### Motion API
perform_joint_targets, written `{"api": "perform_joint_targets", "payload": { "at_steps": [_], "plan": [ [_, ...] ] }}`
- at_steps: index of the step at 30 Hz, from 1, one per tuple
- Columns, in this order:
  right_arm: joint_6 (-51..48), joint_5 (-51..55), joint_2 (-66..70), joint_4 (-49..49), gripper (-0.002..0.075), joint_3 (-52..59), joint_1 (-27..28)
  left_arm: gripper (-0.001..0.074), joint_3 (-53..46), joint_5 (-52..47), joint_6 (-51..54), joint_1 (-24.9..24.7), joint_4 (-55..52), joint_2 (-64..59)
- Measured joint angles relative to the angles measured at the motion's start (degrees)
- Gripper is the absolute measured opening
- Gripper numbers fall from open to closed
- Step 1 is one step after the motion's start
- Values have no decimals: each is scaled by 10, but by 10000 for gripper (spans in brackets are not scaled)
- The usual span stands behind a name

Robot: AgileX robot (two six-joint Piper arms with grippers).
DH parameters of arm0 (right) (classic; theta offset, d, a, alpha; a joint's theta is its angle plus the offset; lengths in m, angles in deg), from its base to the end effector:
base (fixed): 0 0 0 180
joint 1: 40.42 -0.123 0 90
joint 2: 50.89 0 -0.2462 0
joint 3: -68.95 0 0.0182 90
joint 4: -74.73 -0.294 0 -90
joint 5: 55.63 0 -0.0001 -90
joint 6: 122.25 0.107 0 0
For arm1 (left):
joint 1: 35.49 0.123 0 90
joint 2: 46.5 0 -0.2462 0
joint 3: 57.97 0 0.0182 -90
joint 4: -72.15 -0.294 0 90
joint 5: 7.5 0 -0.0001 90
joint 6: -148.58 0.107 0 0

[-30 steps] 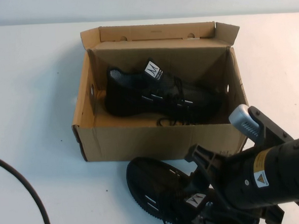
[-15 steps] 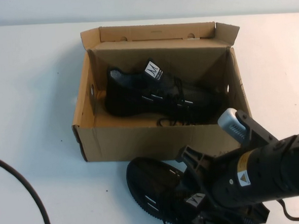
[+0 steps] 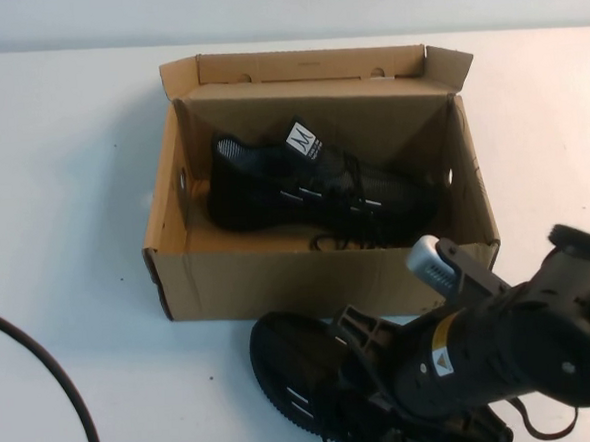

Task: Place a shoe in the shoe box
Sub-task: Pick up the shoe from the table, then hand over the shoe

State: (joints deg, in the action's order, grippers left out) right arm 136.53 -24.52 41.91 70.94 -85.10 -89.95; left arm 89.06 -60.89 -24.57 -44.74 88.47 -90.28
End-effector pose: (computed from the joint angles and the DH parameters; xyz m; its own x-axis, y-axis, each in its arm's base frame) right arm 0.2129 0.2551 0.1510 -0.8418 0.5382 -0.0405 0.4485 0.7393 0.5022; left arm 0.1789 -0.0536 0.3128 -0.6379 0.0513 -0.7684 0.2960 0.9374 -0.1832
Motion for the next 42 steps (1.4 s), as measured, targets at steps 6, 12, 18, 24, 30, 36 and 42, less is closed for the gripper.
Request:
{"api": "perform_joint_targets", "payload": {
  "at_steps": [6, 12, 18, 24, 30, 36, 42],
  "plan": [
    [0, -47, 27, 0, 428, 0, 0, -2, 0, -6, 0, 0, 0, 0],
    [0, -56, 33, 0, 300, 0, 0, -3, 0, -11, 0, 0, 0, 0],
    [1, -57, 33, 9, 34, 0, 0, -3, 0, -12, 0, 0, 0, 0],
    [-2, -62, 33, 44, -1, 0, 1, -3, 0, -15, 0, 0, 0, 0],
    [-67, -67, -8, 59, -3, 0, 1, -3, 0, -21, 7, 0, 0, 0],
    [-186, -67, -97, 6, -3, 1, 1, -3, 0, -22, 27, 0, -5, 0],
    [-306, -57, -175, -39, -3, -4, 1, -3, 0, -22, 30, 0, 5, 0]
  ]
}}
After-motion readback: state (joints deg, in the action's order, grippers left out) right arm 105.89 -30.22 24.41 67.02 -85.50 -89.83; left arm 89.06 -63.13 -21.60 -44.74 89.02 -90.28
